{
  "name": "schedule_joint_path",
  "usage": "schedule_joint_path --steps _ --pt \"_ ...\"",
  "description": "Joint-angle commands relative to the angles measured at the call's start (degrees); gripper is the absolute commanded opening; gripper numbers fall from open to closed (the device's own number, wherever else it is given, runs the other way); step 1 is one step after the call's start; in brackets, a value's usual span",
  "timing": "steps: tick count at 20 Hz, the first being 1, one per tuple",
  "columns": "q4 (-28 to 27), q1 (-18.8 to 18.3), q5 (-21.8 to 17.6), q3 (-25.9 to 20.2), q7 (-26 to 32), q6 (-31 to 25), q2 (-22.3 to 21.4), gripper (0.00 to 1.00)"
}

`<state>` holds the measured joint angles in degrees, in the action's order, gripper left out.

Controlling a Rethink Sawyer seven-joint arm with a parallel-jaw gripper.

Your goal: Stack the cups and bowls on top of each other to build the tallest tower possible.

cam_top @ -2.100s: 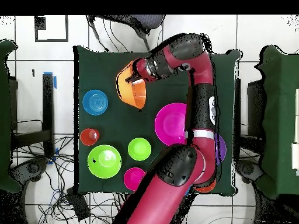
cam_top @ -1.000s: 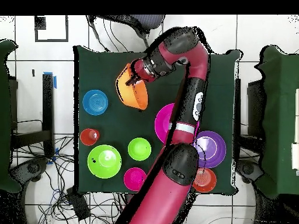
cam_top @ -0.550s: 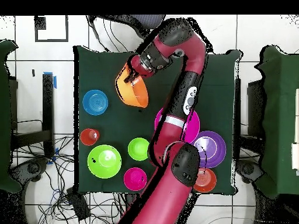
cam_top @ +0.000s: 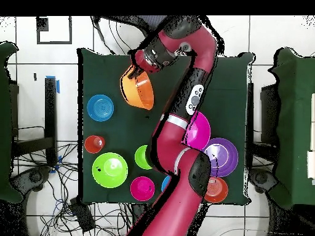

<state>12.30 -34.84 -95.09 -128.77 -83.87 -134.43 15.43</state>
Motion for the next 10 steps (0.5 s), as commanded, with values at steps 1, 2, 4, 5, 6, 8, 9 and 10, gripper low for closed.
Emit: schedule_joint_path --steps 1,2,4,5,6,8,9,10 --pt "-10.8 -1.6 -14.6 -5.5 18.1 0.7 3.1 0.00" --pt "-10.9 -1.7 -15.5 -6.1 18.2 0.9 3.2 0.00" --pt "-11.1 -2.0 -17.2 -7.4 18.2 1.0 3.2 0.00" --pt "-11.4 -2.1 -18.1 -8.3 18.2 0.6 3.3 0.00" --pt "-11.5 -2.3 -19.2 -9.0 18.0 0.4 3.4 0.00" --pt "-11.7 -2.6 -21.2 -10.2 18.2 0.2 3.4 0.00" --pt "-11.8 -2.7 -22.2 -10.8 18.5 0.0 3.4 0.00" --pt "-12.0 -2.7 -23.4 -11.6 18.8 0.0 3.6 0.00"
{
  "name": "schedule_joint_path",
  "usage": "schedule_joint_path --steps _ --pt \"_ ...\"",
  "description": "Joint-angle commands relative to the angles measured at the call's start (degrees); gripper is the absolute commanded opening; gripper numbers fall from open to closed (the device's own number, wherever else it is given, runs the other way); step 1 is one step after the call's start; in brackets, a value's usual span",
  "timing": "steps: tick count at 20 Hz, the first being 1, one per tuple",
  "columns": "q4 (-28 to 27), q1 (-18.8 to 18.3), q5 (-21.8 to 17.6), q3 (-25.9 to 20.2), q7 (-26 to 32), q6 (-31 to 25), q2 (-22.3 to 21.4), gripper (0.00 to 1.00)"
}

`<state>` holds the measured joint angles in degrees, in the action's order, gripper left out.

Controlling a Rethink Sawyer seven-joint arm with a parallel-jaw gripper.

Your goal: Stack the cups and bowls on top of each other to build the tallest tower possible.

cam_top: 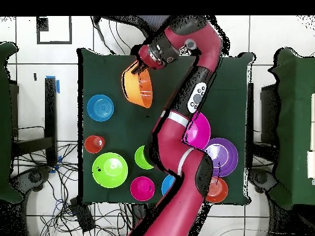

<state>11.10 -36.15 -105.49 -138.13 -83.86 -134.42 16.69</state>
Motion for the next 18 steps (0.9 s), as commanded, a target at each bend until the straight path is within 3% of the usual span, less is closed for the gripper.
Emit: schedule_joint_path --steps 1,18 --pt "-10.8 -1.5 -14.0 -2.8 19.2 -0.1 2.3 0.00" --pt "-11.8 -3.2 -28.8 -11.6 25.1 -1.9 2.9 0.00"
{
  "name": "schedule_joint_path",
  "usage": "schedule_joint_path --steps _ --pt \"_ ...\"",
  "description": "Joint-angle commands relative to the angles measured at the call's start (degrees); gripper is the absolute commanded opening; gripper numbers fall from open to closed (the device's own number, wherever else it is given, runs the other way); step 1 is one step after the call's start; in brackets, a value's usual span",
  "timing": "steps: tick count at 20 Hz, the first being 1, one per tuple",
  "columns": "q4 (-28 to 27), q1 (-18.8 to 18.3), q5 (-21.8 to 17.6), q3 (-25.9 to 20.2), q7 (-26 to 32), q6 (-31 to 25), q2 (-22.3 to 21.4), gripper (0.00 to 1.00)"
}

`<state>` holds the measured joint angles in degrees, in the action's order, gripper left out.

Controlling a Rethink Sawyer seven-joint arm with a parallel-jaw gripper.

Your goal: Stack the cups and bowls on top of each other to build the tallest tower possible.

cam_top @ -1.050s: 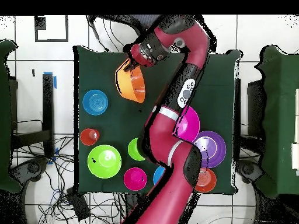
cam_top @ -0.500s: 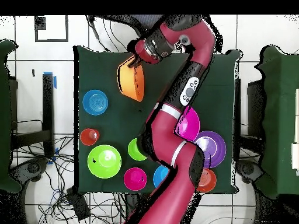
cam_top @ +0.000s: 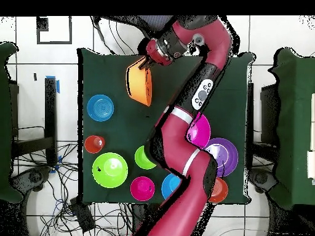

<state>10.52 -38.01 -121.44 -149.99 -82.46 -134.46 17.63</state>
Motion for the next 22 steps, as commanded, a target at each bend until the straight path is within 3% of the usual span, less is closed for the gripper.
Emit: schedule_joint_path --steps 1,22 --pt "-11.3 -1.5 -13.9 -0.2 24.3 -2.0 2.0 0.00" --pt "-11.9 -4.1 -24.3 -7.8 29.9 -5.3 4.4 0.00"
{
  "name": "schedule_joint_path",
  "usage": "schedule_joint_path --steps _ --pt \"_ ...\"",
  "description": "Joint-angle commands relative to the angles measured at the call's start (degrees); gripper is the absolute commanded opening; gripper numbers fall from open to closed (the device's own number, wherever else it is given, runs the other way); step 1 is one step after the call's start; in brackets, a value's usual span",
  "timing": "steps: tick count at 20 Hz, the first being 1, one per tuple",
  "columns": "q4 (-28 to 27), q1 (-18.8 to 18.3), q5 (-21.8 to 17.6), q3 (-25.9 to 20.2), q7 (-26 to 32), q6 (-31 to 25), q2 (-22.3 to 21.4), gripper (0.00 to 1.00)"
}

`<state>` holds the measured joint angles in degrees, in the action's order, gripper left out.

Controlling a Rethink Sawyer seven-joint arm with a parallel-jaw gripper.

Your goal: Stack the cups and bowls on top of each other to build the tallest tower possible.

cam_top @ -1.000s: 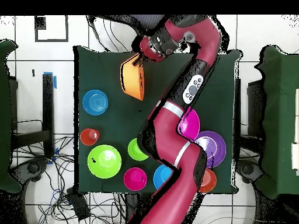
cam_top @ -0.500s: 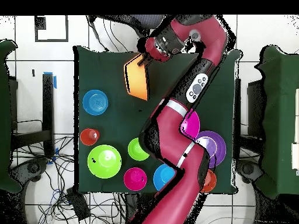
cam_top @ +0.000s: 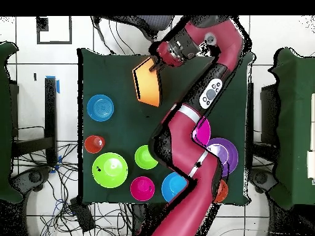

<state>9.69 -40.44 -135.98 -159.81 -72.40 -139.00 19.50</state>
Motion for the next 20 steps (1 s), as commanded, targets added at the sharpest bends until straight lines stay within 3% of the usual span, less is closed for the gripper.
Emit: schedule_joint_path --steps 1,11,20 --pt "-11.2 -1.7 -10.3 1.5 19.9 -0.6 2.8 0.00" --pt "-10.9 -2.2 -15.1 -0.5 22.2 0.6 2.9 0.00" --pt "-10.8 -2.3 -16.7 -1.7 23.1 2.7 3.0 0.00"
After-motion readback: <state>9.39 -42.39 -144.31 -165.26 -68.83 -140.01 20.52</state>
